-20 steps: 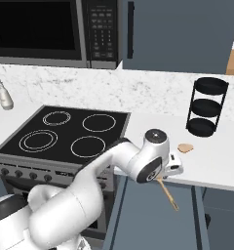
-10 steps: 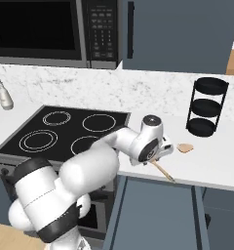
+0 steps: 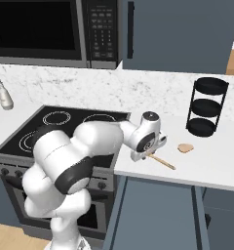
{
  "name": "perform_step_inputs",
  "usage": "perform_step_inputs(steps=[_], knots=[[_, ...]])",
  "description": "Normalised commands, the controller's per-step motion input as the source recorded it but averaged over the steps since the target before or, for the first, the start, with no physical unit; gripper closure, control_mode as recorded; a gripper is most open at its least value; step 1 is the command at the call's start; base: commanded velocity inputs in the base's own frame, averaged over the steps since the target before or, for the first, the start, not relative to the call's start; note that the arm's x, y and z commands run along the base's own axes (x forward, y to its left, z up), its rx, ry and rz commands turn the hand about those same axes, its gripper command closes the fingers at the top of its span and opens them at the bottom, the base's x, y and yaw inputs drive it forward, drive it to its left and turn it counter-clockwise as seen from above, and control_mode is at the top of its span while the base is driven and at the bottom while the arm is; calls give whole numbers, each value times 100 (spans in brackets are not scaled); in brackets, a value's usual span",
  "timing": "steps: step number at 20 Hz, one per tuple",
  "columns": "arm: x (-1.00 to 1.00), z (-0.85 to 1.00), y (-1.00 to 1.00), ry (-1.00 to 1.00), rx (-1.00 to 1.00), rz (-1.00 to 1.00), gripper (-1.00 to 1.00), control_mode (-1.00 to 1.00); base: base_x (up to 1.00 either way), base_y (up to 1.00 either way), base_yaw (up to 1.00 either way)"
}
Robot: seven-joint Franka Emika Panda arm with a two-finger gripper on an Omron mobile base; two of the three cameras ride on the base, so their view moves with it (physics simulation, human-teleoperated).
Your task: Pick the wooden spoon from the drawer and place it on the counter.
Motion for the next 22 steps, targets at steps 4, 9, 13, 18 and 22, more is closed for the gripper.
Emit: perform_step_inputs(steps=[4, 9, 13, 18, 22], knots=[[52, -38, 1, 0, -3, 12, 100, -100, 0, 0, 0], [49, -31, 0, 0, -1, 8, 100, -100, 0, 0, 0], [43, -13, 0, 0, 0, 6, 100, -100, 0, 0, 0], [33, -1, 0, 0, 0, 5, 100, -100, 0, 0, 0], [4, 0, 0, 0, 0, 0, -100, -100, 0, 0, 0]])
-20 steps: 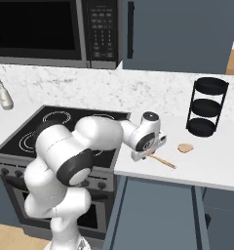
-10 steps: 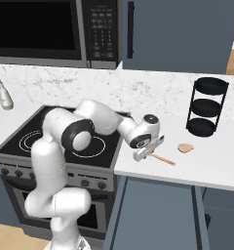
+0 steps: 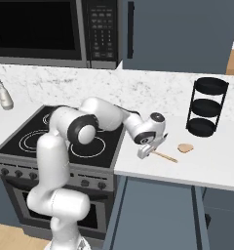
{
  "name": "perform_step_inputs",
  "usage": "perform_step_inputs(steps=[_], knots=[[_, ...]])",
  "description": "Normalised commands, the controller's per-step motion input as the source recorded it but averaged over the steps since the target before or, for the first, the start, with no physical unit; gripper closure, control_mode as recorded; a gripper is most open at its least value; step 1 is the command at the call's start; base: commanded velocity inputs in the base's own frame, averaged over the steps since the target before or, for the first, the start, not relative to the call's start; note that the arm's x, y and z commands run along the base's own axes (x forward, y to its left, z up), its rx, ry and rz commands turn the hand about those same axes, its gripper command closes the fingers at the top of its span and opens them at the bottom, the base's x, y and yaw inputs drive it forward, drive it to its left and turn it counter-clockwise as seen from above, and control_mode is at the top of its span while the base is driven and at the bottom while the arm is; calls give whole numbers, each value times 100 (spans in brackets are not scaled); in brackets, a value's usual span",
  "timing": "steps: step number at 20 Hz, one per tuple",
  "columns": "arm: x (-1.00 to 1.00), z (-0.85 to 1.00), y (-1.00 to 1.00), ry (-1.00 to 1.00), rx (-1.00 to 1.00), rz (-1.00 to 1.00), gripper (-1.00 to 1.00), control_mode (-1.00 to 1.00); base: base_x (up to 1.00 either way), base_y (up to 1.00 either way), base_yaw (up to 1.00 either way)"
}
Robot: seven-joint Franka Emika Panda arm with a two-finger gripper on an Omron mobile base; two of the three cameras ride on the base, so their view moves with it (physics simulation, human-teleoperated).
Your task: Pick the wooden spoon from the drawer and place it on the counter.
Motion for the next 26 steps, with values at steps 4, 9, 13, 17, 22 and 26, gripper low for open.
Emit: perform_step_inputs(steps=[4, 9, 13, 17, 22, 26], knots=[[0, 0, 0, 0, 0, 0, -100, -100, 0, 0, 0], [0, 19, 0, -2, 0, 0, -100, -100, 0, 0, 0], [-19, 52, 0, -2, 0, -1, -100, -100, 0, 0, 0], [-64, 69, 3, 0, -3, -14, -100, -100, 0, 0, 0], [-76, 42, 61, 0, -2, -28, -100, -100, 0, 0, 0], [-58, 40, 96, 0, -7, -32, -100, -100, 0, 0, 0]])
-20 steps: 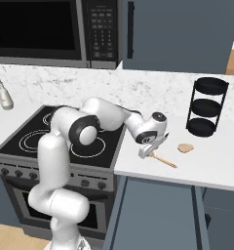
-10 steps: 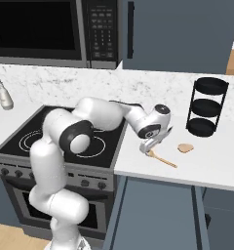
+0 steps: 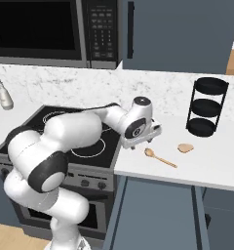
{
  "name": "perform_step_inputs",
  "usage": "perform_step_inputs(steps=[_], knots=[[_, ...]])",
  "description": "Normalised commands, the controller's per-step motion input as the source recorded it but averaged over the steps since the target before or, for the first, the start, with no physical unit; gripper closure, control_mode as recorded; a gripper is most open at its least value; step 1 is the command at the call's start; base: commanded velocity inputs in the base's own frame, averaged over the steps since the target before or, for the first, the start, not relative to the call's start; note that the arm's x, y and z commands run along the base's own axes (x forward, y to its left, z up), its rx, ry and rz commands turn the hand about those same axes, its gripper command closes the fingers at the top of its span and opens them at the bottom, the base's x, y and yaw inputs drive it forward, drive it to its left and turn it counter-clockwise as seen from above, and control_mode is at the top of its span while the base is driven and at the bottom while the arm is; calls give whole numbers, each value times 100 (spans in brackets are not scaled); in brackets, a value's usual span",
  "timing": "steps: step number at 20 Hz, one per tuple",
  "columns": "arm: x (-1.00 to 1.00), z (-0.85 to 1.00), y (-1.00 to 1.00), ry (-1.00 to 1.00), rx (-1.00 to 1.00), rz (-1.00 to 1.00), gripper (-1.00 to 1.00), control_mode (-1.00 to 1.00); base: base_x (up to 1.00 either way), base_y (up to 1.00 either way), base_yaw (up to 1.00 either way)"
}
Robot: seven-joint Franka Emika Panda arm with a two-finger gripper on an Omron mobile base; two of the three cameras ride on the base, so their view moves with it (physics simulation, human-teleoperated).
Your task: Pick the wooden spoon from the drawer and place it on the counter.
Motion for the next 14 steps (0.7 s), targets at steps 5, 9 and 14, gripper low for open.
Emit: perform_step_inputs(steps=[5, 9, 14], knots=[[-65, 40, 97, -1, -4, -33, -100, -100, 0, 0, 0], [-76, 53, 83, 0, 0, -30, -100, -100, 0, 0, 0], [-70, 69, 73, 0, 0, -31, -100, -100, 0, 0, 0]])
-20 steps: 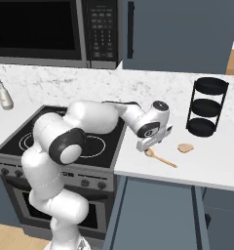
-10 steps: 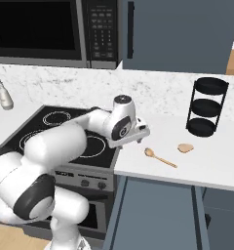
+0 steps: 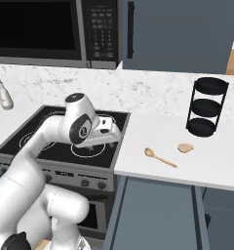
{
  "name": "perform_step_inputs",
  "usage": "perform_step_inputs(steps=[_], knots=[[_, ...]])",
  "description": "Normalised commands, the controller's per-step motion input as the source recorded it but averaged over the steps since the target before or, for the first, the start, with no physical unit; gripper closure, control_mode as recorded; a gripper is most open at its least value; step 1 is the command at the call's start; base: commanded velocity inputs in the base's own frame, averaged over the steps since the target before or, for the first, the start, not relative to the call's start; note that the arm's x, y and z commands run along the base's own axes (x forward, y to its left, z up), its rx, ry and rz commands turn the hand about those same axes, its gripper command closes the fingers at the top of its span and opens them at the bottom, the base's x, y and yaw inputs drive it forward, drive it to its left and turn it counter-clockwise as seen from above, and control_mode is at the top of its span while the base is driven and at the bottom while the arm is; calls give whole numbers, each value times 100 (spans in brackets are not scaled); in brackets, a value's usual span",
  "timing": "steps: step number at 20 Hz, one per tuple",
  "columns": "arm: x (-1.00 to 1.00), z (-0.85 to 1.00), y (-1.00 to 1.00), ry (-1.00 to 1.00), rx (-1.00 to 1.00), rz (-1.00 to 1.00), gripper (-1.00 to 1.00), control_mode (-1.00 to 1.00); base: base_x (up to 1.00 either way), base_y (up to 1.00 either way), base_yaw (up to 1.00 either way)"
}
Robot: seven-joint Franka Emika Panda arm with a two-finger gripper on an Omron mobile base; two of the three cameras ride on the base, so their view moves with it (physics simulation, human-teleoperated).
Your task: Pick the wooden spoon from the drawer and place it on the counter.
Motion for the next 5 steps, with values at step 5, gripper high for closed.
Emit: perform_step_inputs(steps=[5], knots=[[-73, 64, 51, 0, 0, -26, -100, -100, 0, 0, 0]])
